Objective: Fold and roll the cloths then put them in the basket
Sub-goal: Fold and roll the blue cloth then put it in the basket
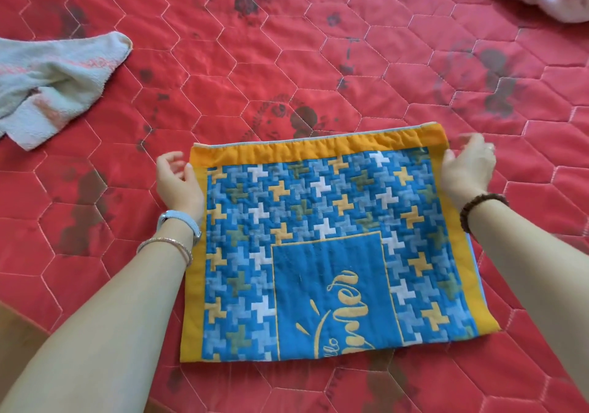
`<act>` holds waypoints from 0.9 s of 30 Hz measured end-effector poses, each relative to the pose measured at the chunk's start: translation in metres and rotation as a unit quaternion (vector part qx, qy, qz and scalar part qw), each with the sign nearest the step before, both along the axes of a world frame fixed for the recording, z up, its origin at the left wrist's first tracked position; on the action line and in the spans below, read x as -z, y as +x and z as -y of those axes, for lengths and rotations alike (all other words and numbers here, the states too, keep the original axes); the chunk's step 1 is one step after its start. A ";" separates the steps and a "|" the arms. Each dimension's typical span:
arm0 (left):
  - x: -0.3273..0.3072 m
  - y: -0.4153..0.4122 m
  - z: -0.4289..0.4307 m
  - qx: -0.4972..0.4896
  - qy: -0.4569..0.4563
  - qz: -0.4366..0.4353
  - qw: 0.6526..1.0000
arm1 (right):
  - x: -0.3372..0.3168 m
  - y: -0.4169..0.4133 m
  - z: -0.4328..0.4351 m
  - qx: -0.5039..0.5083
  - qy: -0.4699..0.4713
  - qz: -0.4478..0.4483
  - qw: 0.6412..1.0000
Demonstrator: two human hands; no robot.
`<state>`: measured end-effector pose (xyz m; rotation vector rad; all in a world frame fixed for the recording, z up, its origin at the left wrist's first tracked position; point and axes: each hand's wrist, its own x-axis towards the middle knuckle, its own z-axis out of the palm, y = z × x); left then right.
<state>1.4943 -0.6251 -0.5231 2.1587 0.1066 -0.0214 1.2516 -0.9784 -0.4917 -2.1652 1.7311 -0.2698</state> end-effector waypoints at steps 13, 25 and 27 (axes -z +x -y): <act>0.036 -0.101 0.051 0.488 0.343 0.153 0.788 | 0.054 0.054 -0.167 -0.494 -0.042 -0.064 0.866; 0.059 -0.020 0.014 0.374 0.365 0.116 0.845 | 0.064 0.009 -0.049 -0.387 -0.061 -0.129 0.911; 0.060 -0.012 0.005 0.364 0.374 0.108 0.846 | 0.064 0.003 -0.038 -0.372 -0.058 -0.138 0.916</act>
